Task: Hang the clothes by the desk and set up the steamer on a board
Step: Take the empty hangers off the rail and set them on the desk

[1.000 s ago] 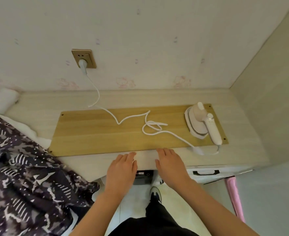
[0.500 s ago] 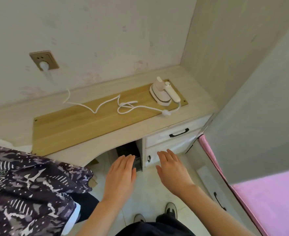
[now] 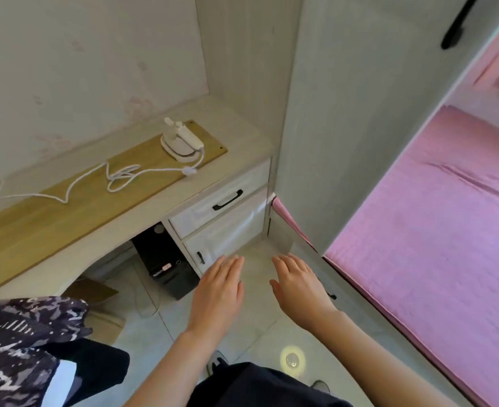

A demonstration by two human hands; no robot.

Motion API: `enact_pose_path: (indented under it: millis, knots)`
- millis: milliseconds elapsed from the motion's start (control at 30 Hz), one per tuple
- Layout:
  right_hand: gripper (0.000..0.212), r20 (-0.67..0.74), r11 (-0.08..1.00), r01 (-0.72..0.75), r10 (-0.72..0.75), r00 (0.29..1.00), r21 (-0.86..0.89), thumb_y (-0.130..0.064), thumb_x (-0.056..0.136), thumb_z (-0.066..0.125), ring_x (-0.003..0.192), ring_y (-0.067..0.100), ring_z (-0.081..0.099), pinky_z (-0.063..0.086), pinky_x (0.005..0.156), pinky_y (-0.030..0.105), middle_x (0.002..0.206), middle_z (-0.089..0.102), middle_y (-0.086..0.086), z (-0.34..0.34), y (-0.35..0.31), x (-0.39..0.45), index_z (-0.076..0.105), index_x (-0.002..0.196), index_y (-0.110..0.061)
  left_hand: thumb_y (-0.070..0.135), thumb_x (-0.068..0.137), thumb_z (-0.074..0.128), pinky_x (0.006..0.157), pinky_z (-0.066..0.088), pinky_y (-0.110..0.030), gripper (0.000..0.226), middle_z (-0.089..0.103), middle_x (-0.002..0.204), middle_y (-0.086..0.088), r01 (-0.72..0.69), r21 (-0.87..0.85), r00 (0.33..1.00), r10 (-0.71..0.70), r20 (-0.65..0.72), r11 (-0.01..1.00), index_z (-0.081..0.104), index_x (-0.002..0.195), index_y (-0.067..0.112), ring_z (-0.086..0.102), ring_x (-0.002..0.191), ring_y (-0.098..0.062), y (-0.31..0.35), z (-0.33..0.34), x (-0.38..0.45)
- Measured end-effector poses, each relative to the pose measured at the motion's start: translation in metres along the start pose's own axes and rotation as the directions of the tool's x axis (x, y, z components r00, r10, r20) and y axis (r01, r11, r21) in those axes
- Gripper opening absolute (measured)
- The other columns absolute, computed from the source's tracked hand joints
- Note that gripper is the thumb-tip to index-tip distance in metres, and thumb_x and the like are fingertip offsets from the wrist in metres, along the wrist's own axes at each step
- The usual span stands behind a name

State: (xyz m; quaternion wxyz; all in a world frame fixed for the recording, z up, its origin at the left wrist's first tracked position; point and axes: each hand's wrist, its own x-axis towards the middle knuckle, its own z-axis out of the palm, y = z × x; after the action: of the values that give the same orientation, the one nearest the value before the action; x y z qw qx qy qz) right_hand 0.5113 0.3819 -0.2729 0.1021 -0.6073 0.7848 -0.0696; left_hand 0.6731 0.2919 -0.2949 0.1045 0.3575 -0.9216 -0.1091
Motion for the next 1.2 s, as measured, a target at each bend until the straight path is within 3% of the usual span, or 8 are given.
enact_pose_path:
  millis: [100,200,367,467,633,833,967,1200]
  knots:
    - [0.053,0.010,0.999,-0.031,0.031,0.999,0.012,-0.031,0.098,0.045,0.139,0.030,0.031,0.020,0.116,0.036,0.145,0.043,0.012,-0.005,0.040,-0.032,0.035,0.143,-0.005,0.025,0.092,0.058,0.109,0.035,-0.033,0.049,0.054,0.138,-0.002,-0.020,-0.020,0.999,0.020,0.032,1.000,0.049,0.138,0.012,0.046,0.132,-0.020,0.050,0.017,-0.001]
    - [0.051,-0.002,0.997,-0.082,0.082,0.997,0.000,-0.029,0.094,0.054,0.132,0.032,0.042,0.030,0.112,0.039,0.136,0.053,0.013,-0.009,0.085,-0.064,0.044,0.137,-0.004,0.028,0.095,0.051,0.110,0.030,-0.029,0.047,0.050,0.142,0.000,-0.047,-0.043,0.997,0.049,0.055,0.998,0.046,0.140,0.015,0.041,0.135,-0.018,0.099,0.034,-0.001]
    - [0.046,-0.051,0.987,-0.157,0.158,0.986,0.029,-0.023,0.078,0.073,0.110,0.034,0.060,0.050,0.092,0.040,0.110,0.066,0.012,-0.021,0.154,-0.111,0.059,0.117,-0.002,0.038,0.093,0.026,0.105,0.040,-0.031,0.055,0.057,0.135,0.001,-0.091,-0.070,0.994,0.095,0.061,0.993,0.053,0.135,0.014,0.049,0.128,-0.018,0.177,0.062,0.010]
    - [0.039,-0.078,0.981,-0.193,0.195,0.978,0.028,-0.022,0.081,0.069,0.108,0.034,0.059,0.051,0.090,0.039,0.108,0.065,0.011,-0.028,0.189,-0.132,0.058,0.114,-0.004,0.035,0.092,0.030,0.100,0.046,-0.032,0.052,0.061,0.129,0.000,-0.111,-0.102,0.992,0.117,0.052,0.988,0.058,0.130,0.012,0.054,0.122,-0.019,0.218,0.073,0.021]
    - [0.035,-0.068,0.974,-0.223,0.226,0.972,0.043,-0.021,0.094,0.050,0.117,0.034,0.050,0.040,0.101,0.038,0.119,0.059,0.013,-0.041,0.234,-0.150,0.051,0.125,-0.004,0.025,0.092,0.047,0.099,0.046,-0.031,0.040,0.062,0.127,0.001,-0.142,-0.139,0.985,0.154,0.076,0.980,0.058,0.128,0.012,0.054,0.121,-0.017,0.268,0.086,0.044]
    - [0.033,-0.136,0.969,-0.247,0.249,0.959,0.032,-0.019,0.084,0.067,0.104,0.035,0.062,0.050,0.090,0.038,0.102,0.067,0.012,-0.051,0.278,-0.136,0.060,0.111,-0.002,0.019,0.091,0.056,0.096,0.048,-0.030,0.037,0.063,0.122,0.002,-0.180,-0.152,0.978,0.194,0.080,0.972,0.058,0.127,0.012,0.054,0.119,-0.015,0.300,0.094,0.088]
    - [0.042,-0.147,0.965,-0.263,0.261,0.954,0.005,-0.021,0.078,0.074,0.104,0.034,0.064,0.052,0.088,0.037,0.102,0.068,0.011,-0.064,0.312,-0.109,0.061,0.112,-0.002,0.019,0.089,0.060,0.094,0.050,-0.032,0.037,0.065,0.117,-0.001,-0.205,-0.138,0.975,0.215,0.060,0.969,0.059,0.125,0.010,0.057,0.114,-0.018,0.320,0.100,0.132]
    - [0.043,-0.164,0.968,-0.251,0.243,0.956,-0.029,-0.022,0.091,0.060,0.119,0.035,0.054,0.041,0.102,0.038,0.122,0.061,0.015,-0.100,0.376,-0.040,0.052,0.127,0.000,0.014,0.092,0.055,0.104,0.043,-0.035,0.040,0.060,0.128,-0.005,-0.207,-0.168,0.976,0.214,0.025,0.964,0.053,0.131,0.008,0.052,0.121,-0.023,0.345,0.122,0.230]
